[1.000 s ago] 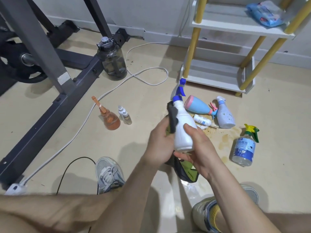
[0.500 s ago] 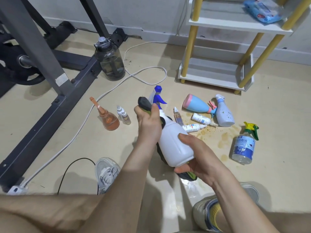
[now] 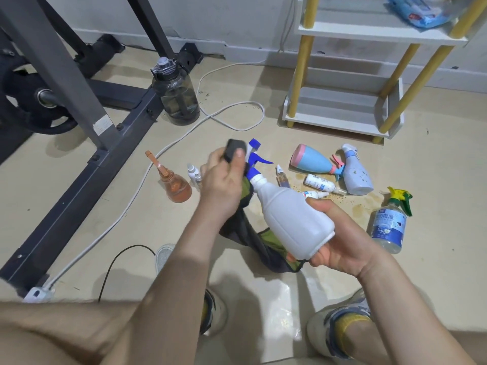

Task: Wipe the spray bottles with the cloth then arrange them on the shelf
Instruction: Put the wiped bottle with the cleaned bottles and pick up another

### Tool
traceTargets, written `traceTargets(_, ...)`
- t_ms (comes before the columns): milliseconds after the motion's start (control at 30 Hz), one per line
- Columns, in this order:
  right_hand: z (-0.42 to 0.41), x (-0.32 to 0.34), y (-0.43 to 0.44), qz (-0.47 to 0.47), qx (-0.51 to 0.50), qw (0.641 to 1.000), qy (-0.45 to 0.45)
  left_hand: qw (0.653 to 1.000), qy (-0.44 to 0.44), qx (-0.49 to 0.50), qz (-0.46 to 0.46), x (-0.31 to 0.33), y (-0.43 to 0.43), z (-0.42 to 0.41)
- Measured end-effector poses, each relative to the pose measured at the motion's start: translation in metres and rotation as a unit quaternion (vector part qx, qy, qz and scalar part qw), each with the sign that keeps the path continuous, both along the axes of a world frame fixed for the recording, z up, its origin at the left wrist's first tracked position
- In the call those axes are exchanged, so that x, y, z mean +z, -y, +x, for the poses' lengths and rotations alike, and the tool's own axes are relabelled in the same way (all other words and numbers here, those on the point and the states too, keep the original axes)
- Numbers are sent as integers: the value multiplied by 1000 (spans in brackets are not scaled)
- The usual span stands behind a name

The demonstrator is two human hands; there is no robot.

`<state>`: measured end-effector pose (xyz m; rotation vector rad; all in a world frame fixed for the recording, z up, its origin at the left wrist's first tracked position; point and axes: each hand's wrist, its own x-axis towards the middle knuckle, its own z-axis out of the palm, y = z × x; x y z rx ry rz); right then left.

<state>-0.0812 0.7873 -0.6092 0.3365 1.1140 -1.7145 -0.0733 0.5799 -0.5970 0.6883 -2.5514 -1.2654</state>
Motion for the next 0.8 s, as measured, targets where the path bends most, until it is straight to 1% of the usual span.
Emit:
traceTargets(33,2,3,2,2,15,1000,0,999,13,-29,-23,-3,-2,-3)
traceTargets(100,6,4,5,18,53,998,-20,998,38,-31,-33,-4,-4,-8)
traceTargets(200,7,-1,3,56,98,993,-38,996,94,-7,-5,-5,5,-9)
traceTargets(267,7,-3,2,70,115,990,-36,995,101,4,11,-9,12,-10)
traceTargets(333,7,-5,3,71,116,990,-29,993,108,37,34,-10,19,-14)
traceTargets(400,6,-8,3,81,121,989,-35,983,114,87,116,-13,28,-18)
traceTargets(467,2,-6,3,107,132,983,-69,957,88,117,250,-11,36,-18)
traceTargets(500,1,-3,2,124,143,977,-95,938,63,122,320,-10,38,-15)
traceTargets(533,-1,1,3,144,161,968,-130,922,37,109,369,-7,39,-12)
traceTargets(567,-3,7,3,167,183,953,-173,920,24,72,383,-6,40,-12)
traceTargets(600,-4,13,4,191,197,937,-215,931,29,27,362,-4,42,-12)
traceTargets(633,-6,19,3,214,199,922,-253,950,40,-16,310,-2,42,-13)
traceTargets(667,-9,25,4,237,194,907,-289,971,57,-43,229,2,41,-15)
traceTargets(700,-11,29,3,265,190,886,-329,987,80,-57,125,5,40,-16)
traceTargets(733,-13,32,3,299,194,856,-374,992,105,-73,19,6,38,-17)
traceTargets(767,-15,34,4,345,212,810,-424,984,126,-97,-76,4,37,-17)
traceTargets(800,-15,36,6,398,237,747,-477,969,143,-129,-158,-1,35,-17)
